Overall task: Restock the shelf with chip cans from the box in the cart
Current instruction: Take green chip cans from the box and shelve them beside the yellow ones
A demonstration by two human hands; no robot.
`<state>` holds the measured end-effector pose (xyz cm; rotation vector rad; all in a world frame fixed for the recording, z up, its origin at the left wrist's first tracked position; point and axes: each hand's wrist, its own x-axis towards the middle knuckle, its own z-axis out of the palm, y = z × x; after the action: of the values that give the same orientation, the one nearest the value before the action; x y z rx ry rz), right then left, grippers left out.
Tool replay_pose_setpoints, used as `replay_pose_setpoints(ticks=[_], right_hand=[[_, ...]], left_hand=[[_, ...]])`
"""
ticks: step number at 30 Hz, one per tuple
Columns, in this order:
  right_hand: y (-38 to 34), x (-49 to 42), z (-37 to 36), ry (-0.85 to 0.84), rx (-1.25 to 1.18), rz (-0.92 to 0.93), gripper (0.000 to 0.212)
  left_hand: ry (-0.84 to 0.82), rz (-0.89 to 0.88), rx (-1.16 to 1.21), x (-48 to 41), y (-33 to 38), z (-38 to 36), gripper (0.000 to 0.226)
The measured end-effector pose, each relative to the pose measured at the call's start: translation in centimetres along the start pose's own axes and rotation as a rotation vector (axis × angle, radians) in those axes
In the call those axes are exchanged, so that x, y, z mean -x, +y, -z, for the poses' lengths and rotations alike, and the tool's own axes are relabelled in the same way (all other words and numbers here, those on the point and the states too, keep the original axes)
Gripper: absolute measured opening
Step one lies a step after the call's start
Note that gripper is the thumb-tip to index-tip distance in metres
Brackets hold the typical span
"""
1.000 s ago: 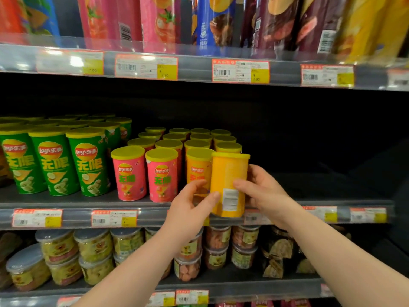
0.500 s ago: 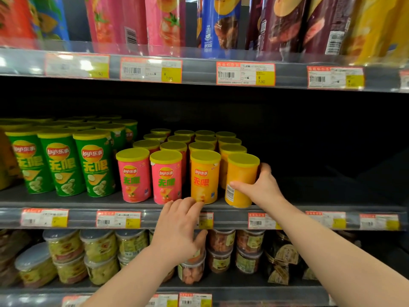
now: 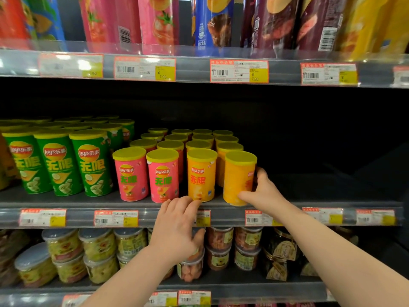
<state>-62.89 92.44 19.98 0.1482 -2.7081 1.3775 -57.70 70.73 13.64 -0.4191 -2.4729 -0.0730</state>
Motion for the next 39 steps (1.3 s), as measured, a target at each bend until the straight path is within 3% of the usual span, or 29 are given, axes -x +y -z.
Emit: replay_pose_setpoints(ticks=[3,8,25,32,36,39], right_hand=[[0.0,0.0,0.0,0.029,0.026,-0.015,0.092],[0.2,0.0,-0.2,0.002,0.047,0.019,0.077],[-0.2,-0.4,-1.2,0.049,0.098,0.046,0.071],[-0.1,-0.4,-1.1,0.036,0.084,0.027,0.068],[0.0,0.0,-0.9,0.103,0.105,0.014,0.084],[0.0,1.2,-0.7,0.163,0.154,0.061,0.08]], left_hand=[[0.009,-0.002,0.001,0.1,0.0,-0.1,0.061],[0.018,0.002,-0.009,0.2,0.1,-0.2,0.062],[-0.011,0.019,-0.033,0.3,0.3,0.2,0.063],[-0.106,0.039,0.003,0.1,0.2,0.6,0.067],[-0.177,0.028,0.035,0.0,0.2,1.0,0.071],[-0.218,0.066,0.073,0.1,0.5,1.2,0.072]])
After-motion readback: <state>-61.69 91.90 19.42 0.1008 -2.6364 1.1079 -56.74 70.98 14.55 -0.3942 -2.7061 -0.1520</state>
